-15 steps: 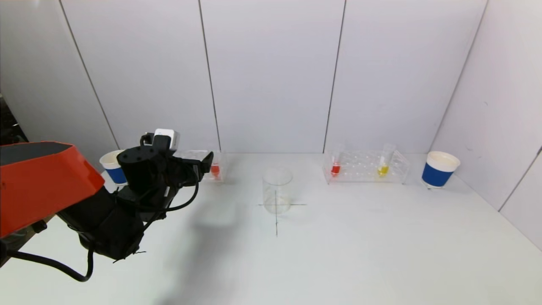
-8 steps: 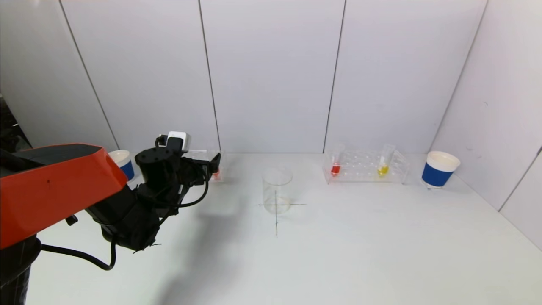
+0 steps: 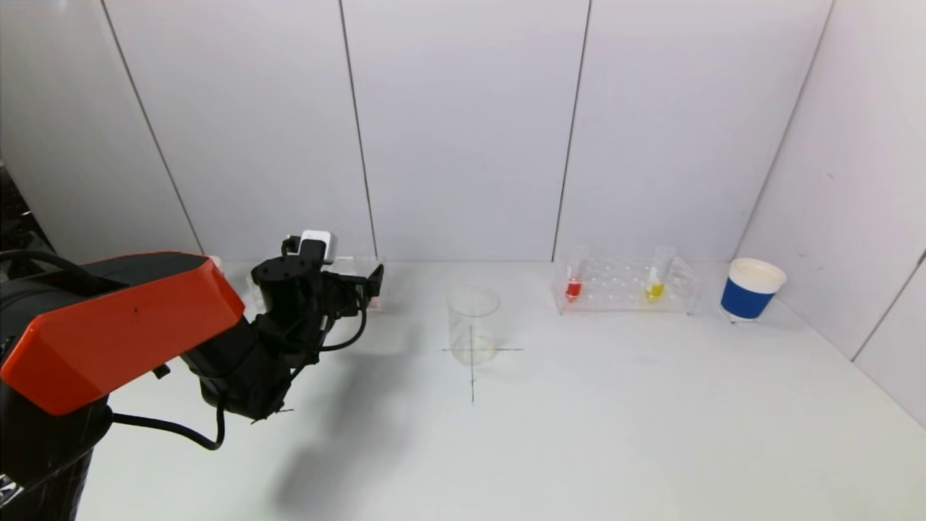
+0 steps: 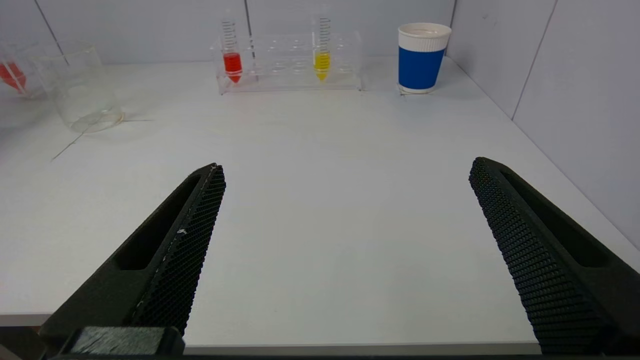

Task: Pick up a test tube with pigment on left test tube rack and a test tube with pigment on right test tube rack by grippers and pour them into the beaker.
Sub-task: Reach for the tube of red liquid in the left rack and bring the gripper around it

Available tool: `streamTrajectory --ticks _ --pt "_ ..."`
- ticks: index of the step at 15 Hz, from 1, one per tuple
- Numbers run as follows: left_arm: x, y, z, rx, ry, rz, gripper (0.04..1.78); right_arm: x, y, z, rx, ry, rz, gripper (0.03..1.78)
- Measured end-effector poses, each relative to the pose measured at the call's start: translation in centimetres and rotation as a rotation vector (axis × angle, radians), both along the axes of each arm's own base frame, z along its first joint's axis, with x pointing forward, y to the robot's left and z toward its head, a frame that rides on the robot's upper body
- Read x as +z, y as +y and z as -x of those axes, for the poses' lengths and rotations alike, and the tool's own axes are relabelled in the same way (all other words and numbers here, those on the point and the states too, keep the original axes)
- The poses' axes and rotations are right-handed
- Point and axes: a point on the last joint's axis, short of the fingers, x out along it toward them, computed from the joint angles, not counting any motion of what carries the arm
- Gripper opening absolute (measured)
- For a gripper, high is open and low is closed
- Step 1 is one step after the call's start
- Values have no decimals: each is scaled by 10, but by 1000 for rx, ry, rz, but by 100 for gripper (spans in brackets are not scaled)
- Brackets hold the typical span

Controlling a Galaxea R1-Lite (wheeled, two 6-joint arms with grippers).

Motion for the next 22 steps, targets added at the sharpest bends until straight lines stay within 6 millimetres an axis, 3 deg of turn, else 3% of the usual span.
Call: streamTrajectory --ticks 11,22 --pt "-1 -4 -20 6 -3 0 176 0 0 0 0 0 0 177" --pt "-7 -3 -27 13 12 -8 176 0 0 0 0 0 0 177"
